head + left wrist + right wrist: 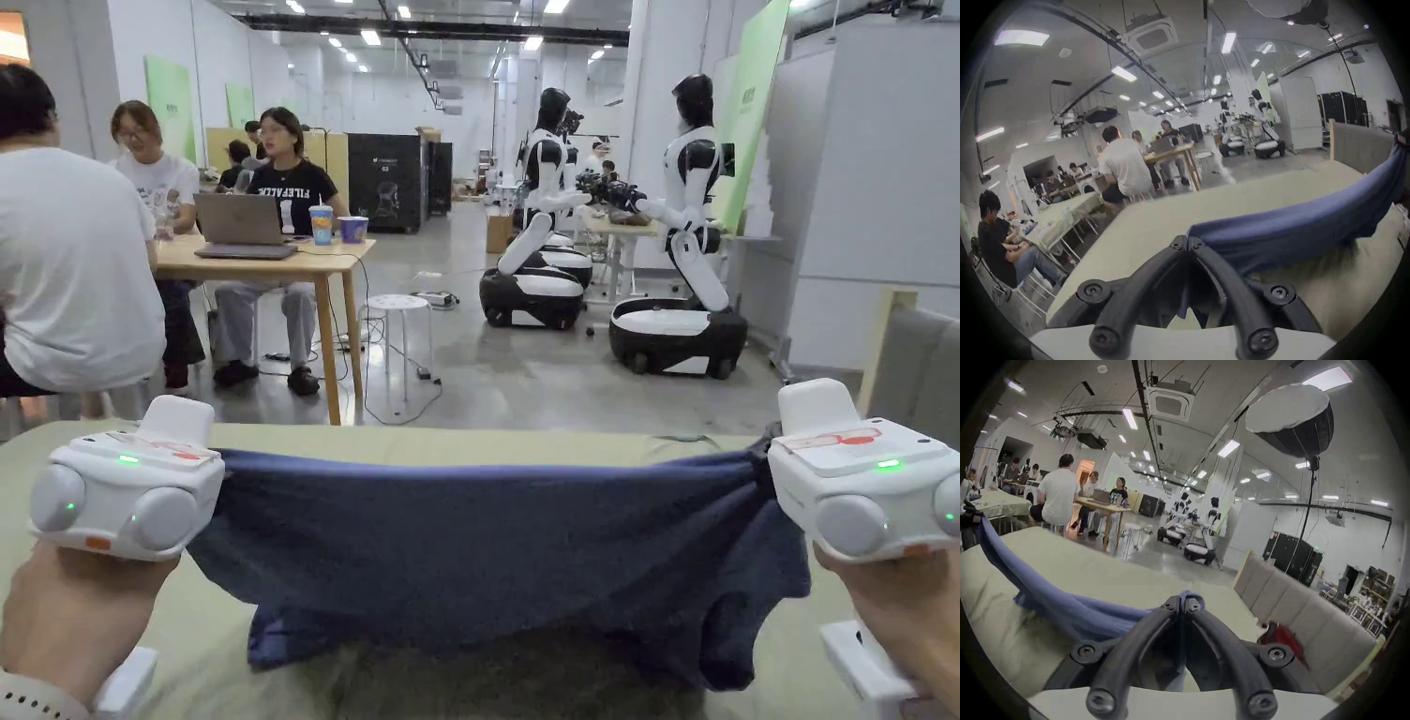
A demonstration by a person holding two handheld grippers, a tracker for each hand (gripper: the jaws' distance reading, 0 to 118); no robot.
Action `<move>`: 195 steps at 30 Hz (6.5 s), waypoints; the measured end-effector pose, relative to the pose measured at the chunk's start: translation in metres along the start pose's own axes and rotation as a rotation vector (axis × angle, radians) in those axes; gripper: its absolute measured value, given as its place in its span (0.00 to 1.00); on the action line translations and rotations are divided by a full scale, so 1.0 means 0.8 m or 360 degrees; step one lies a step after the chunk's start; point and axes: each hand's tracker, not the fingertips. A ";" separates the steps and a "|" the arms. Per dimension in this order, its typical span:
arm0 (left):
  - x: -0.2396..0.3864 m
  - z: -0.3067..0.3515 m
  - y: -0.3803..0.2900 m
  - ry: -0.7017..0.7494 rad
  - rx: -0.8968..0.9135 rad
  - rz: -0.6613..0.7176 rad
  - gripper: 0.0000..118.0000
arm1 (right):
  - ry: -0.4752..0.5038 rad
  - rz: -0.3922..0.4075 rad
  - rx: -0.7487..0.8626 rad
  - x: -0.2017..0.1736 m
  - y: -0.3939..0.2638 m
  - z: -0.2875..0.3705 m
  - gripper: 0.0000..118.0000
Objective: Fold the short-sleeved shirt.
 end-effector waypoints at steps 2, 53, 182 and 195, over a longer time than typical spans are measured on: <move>0.009 0.022 -0.058 -0.0064 -0.0073 -0.0058 0.00 | 0.0037 0.0010 -0.0092 -0.006 -0.059 0.023 0.03; 0.015 0.042 -0.360 -0.0354 -0.0614 0.0283 0.01 | 0.0314 -0.0267 -0.0523 -0.153 -0.278 0.143 0.00; -0.004 0.105 -0.327 -0.0253 -0.0524 0.0475 0.54 | 0.0386 -0.0407 -0.0771 -0.067 -0.321 0.144 0.89; 0.074 0.076 -0.205 -0.0293 -0.0078 0.0235 0.00 | 0.0435 -0.0357 -0.0193 -0.166 -0.189 0.130 0.00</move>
